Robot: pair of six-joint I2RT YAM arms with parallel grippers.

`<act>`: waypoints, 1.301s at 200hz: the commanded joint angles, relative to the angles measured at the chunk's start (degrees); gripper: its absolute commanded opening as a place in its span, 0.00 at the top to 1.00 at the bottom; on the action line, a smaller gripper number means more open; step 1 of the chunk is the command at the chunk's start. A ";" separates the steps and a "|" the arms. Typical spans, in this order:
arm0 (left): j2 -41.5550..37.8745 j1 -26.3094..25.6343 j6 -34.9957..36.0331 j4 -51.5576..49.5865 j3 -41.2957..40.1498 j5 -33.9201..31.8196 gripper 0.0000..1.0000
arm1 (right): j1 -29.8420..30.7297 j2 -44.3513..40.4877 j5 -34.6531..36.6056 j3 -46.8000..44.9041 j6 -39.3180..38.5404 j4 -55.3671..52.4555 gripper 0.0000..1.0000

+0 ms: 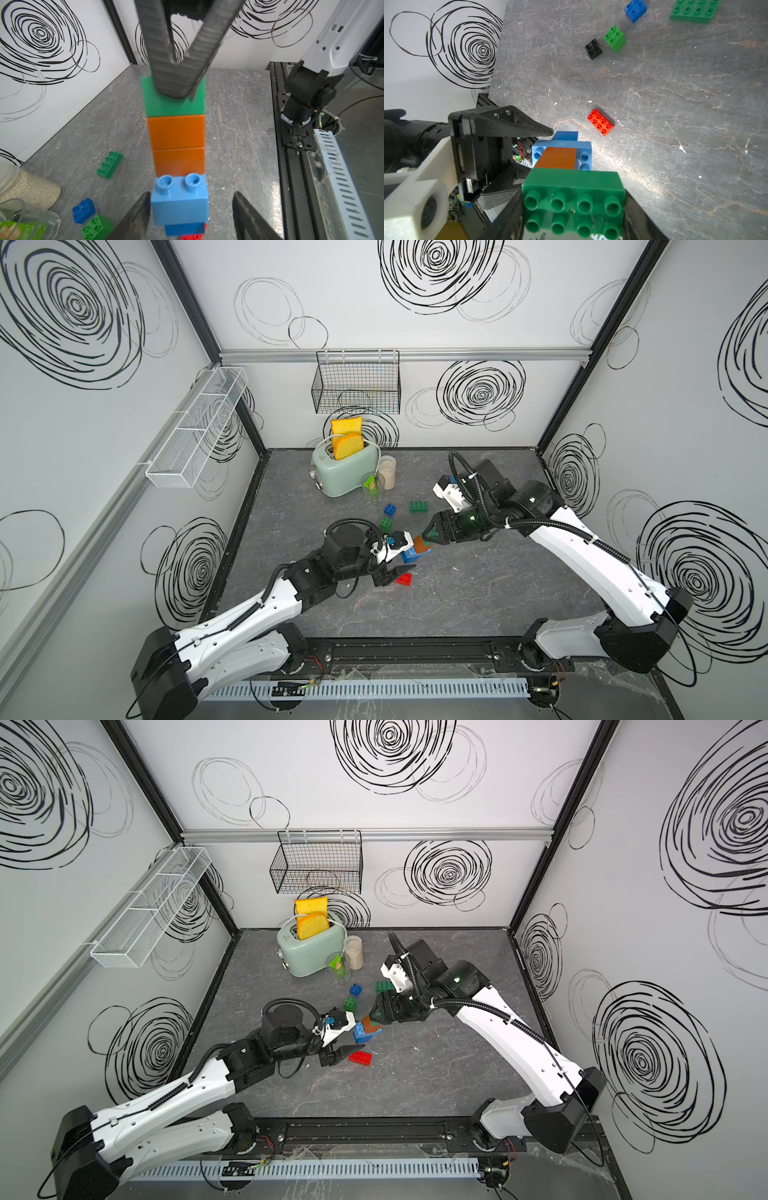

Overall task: Assemble the letter f with lego
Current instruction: Place the lego brick at the center of the board.

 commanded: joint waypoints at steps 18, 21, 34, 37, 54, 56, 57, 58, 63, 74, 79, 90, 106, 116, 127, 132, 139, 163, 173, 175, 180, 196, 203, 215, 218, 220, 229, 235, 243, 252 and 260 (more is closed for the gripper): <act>0.16 0.36 -0.55 3.62 0.86 -0.45 0.42 | -0.01 -1.16 -1.20 -0.79 -1.01 0.29 0.51; 0.13 0.40 -0.62 3.69 0.90 -0.35 0.42 | -0.01 -1.17 -1.19 -0.88 -1.01 0.33 0.51; 0.30 0.57 -0.68 3.63 0.86 -0.30 0.44 | 0.03 -1.29 -1.39 -0.98 -1.01 0.51 0.51; 0.30 0.55 -0.67 3.63 0.85 -0.32 0.45 | 0.07 -1.32 -1.43 -0.97 -1.00 0.51 0.51; 0.39 0.73 -0.66 3.64 0.85 -0.39 0.47 | 0.08 -1.42 -1.68 -1.25 -1.09 0.60 0.51; 0.39 0.73 -0.68 3.75 0.85 -0.45 0.48 | 0.08 -1.40 -1.65 -1.26 -1.09 0.60 0.51; 0.39 0.74 -0.66 3.74 0.81 -0.47 0.48 | 0.08 -1.46 -1.64 -1.30 -1.09 0.60 0.51; 0.44 0.75 -0.65 3.73 0.78 -0.57 0.48 | 0.08 -1.40 -1.64 -1.32 -1.09 0.60 0.51; 0.42 0.75 -0.64 3.80 0.76 -0.58 0.48 | 0.08 -1.50 -1.80 -1.43 -1.09 0.59 0.51; 0.48 0.71 -0.71 3.94 0.83 -0.59 0.49 | 0.08 -1.55 -2.00 -1.59 -1.09 0.69 0.51; 0.64 0.68 -0.70 3.78 0.86 -0.59 0.50 | 0.08 -1.62 -2.04 -1.60 -1.11 0.75 0.51; 0.83 0.71 -0.63 3.57 1.02 -0.42 0.52 | 0.08 -1.67 -2.19 -1.53 -1.09 0.77 0.51; 0.95 0.68 -0.70 3.60 0.94 -0.28 0.56 | -0.05 -1.60 -2.40 -1.36 -1.24 0.76 0.51; 0.92 0.68 -0.78 3.64 0.94 0.07 0.58 | -0.01 -1.52 -2.54 -1.31 -1.27 0.86 0.51; 1.03 0.74 -0.89 3.44 0.94 0.36 0.60 | -0.05 -1.44 -2.61 -1.29 -1.40 0.91 0.51; 1.01 0.76 -0.93 3.38 0.94 0.38 0.60 | -0.05 -1.30 -2.77 -1.21 -1.45 0.97 0.51; 1.06 0.71 -1.03 3.33 0.94 0.59 0.62 | -0.09 -1.29 -3.02 -1.20 -1.44 1.10 0.51; 1.05 0.76 -1.24 3.02 0.86 1.04 0.67 | -0.10 -0.81 -3.64 -0.90 -1.82 1.38 0.48; 0.97 0.80 -1.35 3.03 0.73 1.08 0.68 | -0.10 -0.85 -3.60 -0.95 -1.87 1.61 0.46; 0.93 0.81 -1.34 3.02 0.69 1.08 0.68 | -0.10 -0.82 -3.58 -0.98 -1.83 1.62 0.45; 0.86 0.86 -1.44 3.02 0.61 1.20 0.69 | -0.07 -0.82 -3.54 -0.99 -1.89 1.69 0.43; 0.83 0.96 -1.58 2.90 0.59 1.34 0.71 | -0.31 -0.82 -2.89 -0.98 -1.95 2.04 0.28; 0.96 1.00 -1.74 2.84 0.63 1.35 0.72 | -0.55 -0.89 -2.81 -1.05 -1.93 2.39 0.22; 1.08 1.15 -1.94 2.70 0.76 1.56 0.72 | -1.33 -1.00 -2.59 -1.16 -1.80 3.07 0.14; 1.16 1.11 -1.92 2.63 0.81 1.59 0.73 | -1.52 -1.06 -2.55 -1.16 -1.82 3.41 0.13; 1.18 1.11 -1.94 2.62 0.84 1.61 0.73 | -1.75 -1.07 -2.52 -1.23 -1.87 3.50 0.12; 1.56 1.11 -1.99 2.28 1.09 1.70 0.73 | -2.72 -0.94 -2.07 -1.04 -1.86 3.93 0.07; 1.74 1.15 -2.03 2.21 1.33 1.74 0.73 | -3.58 -0.78 -1.38 -0.67 -1.96 3.89 0.00; 2.11 1.20 -2.35 1.93 1.69 1.79 0.73 | -5.10 -0.57 0.14 -0.03 -2.15 3.79 0.01; 2.93 1.46 -3.22 1.60 2.22 2.24 0.72 | -7.50 -0.67 2.41 0.68 -2.15 4.06 0.01; 3.97 1.50 -4.56 1.21 3.01 2.99 0.71 | -10.84 -1.00 4.46 1.07 -2.06 4.14 0.01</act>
